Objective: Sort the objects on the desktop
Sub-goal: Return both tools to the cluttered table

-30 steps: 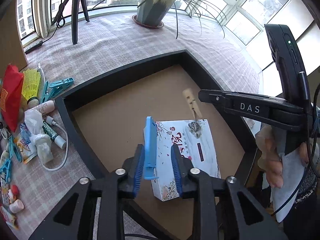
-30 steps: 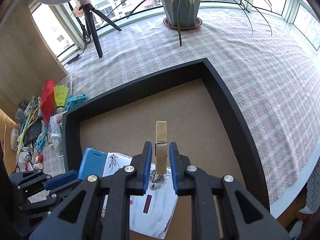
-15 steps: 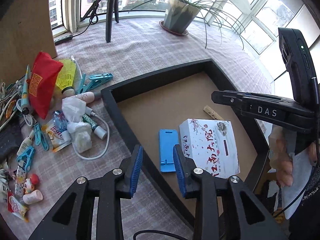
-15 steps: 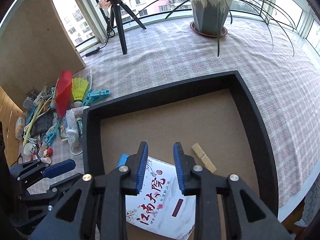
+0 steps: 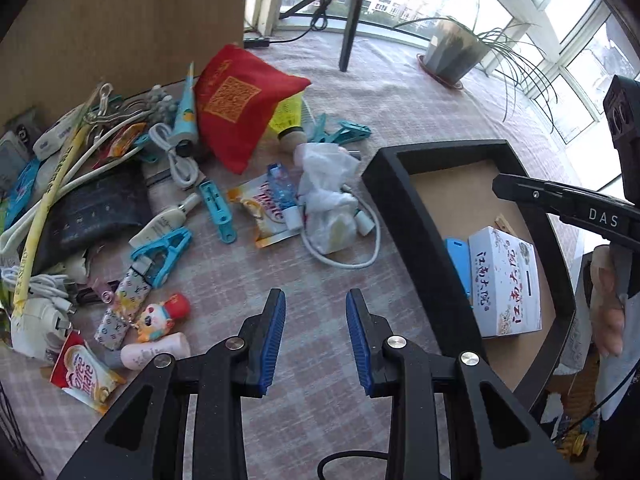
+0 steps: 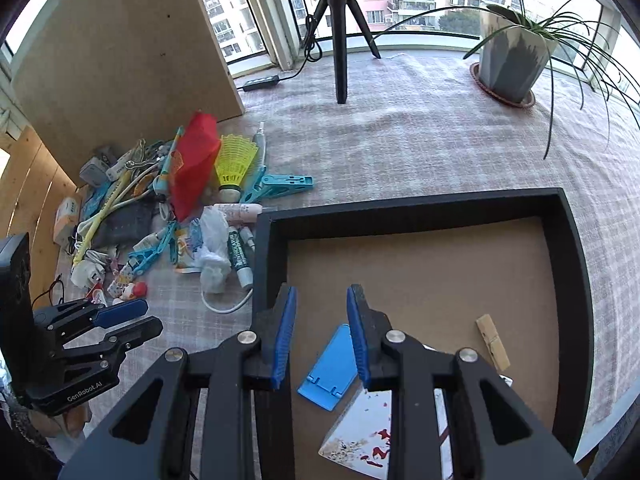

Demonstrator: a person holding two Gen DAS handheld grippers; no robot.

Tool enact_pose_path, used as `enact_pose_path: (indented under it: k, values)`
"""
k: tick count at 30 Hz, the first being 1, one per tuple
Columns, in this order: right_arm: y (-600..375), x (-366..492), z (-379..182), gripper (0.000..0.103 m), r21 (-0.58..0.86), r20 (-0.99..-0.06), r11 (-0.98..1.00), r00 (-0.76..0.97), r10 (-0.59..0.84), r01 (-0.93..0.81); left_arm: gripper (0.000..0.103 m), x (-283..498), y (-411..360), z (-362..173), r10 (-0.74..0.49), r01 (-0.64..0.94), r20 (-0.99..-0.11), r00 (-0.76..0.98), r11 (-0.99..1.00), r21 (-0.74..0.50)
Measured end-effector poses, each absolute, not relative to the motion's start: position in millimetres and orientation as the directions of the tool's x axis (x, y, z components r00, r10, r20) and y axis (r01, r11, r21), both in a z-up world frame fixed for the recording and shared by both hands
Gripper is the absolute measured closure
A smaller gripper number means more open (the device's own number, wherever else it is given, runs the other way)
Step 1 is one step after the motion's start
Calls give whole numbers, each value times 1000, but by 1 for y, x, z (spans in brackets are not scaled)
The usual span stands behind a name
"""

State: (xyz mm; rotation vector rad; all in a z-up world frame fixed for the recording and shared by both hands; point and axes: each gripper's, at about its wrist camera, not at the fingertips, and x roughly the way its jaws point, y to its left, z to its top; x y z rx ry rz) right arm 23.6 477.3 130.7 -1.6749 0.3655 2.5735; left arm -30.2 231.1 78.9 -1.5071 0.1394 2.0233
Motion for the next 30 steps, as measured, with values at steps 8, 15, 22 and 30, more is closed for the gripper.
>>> enact_pose_path:
  k: [8,15,22,30]
  values:
    - [435,6,127,77,182,-908,-980,-396,-136,-79,73,-51,155,58,362,-394,-915,-180,-879,-270]
    - [399,-9,122,77,186,-913,-983,-371,-171,-4,73,-51,139,46,338,-414,-926,-169,-877,-245]
    - [366,-25,120,77,203,-913,-977,-348,-212,63,69,-51,142,46,340,-463,-924,-174,-857,-229]
    - [340,-51,118,77,255,-906,-962,-325,-272,95,65,-53,142,45,340,-480,-926,-164,-848,-226]
